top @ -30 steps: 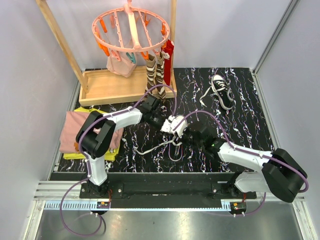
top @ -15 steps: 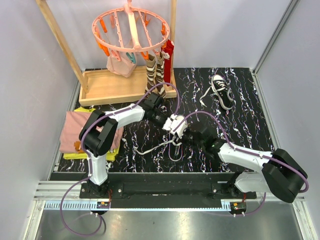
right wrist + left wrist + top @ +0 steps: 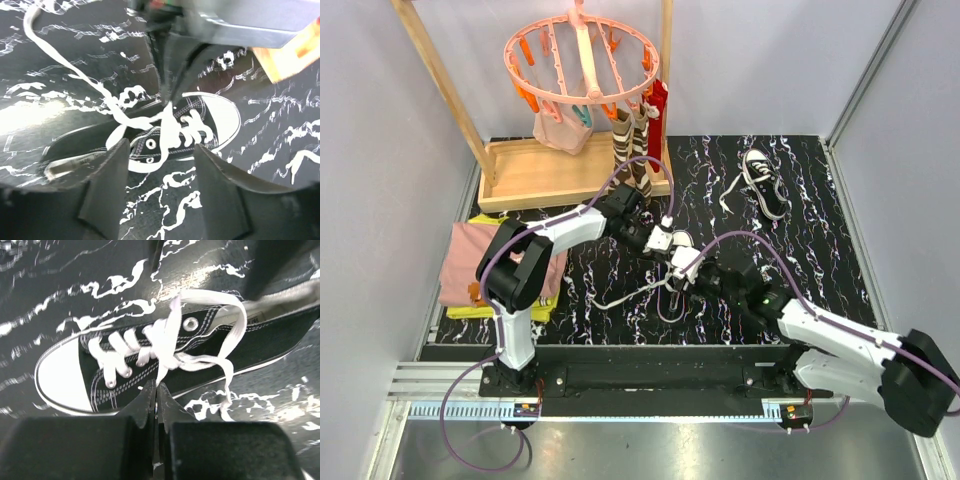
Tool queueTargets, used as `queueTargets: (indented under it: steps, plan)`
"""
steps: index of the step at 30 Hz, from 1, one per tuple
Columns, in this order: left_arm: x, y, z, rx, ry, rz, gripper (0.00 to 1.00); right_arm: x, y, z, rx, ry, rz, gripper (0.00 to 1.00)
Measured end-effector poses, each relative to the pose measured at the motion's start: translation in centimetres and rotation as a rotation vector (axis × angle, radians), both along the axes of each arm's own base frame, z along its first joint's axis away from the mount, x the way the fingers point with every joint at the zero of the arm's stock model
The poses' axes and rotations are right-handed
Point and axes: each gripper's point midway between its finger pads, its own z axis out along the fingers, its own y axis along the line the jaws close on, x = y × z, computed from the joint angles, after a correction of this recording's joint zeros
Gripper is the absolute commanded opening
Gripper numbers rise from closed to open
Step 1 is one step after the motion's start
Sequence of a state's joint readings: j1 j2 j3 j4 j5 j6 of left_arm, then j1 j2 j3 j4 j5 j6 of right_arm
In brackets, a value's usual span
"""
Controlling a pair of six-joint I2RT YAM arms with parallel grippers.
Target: Tie the shoes
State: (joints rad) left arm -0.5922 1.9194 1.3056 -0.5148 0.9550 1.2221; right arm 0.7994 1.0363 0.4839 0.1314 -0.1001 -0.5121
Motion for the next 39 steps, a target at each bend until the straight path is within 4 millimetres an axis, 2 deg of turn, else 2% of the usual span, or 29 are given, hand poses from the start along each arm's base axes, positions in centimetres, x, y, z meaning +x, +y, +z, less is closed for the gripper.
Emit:
queueTargets:
  steps: [3,9,13,16,20,25,30,34,39]
  plan:
    - [0.2,0.2,0.6,0.013,0.08,0.062,0.0,-1.1,0.1,0.9,0.013,-0.007,0.057,0.73]
    - [1.3,0.4,2.1,0.042,0.237,0.214,0.0,-3.6,1.4,0.7,-0.033,0.075,0.228,0.79]
    - [3.1,1.1,3.6,0.057,0.366,0.356,0.0,-3.7,3.6,0.3,-0.063,0.153,0.326,0.64]
    - [4.8,1.8,4.3,0.052,0.438,0.448,0.0,-3.3,5.9,-0.2,-0.083,0.202,0.381,0.61]
    - [5.2,2.6,3.1,0.087,0.557,0.529,0.0,-3.5,9.1,-1.7,-0.115,0.256,0.465,0.6]
    - [4.6,2.5,0.7,0.151,0.668,0.579,0.0,-4.6,12.1,-4.7,-0.181,0.311,0.562,0.61]
    - [4.4,2.6,0.4,0.168,0.705,0.6,0.0,-4.2,14.8,-6.0,-0.212,0.302,0.612,0.61]
    - [4.3,2.6,0.2,0.173,0.718,0.607,0.0,-4.1,16.0,-6.8,-0.231,0.289,0.635,0.61]
    - [4.3,2.5,0.1,0.176,0.726,0.609,0.0,-4.5,16.2,-8.3,-0.265,0.287,0.665,0.61]
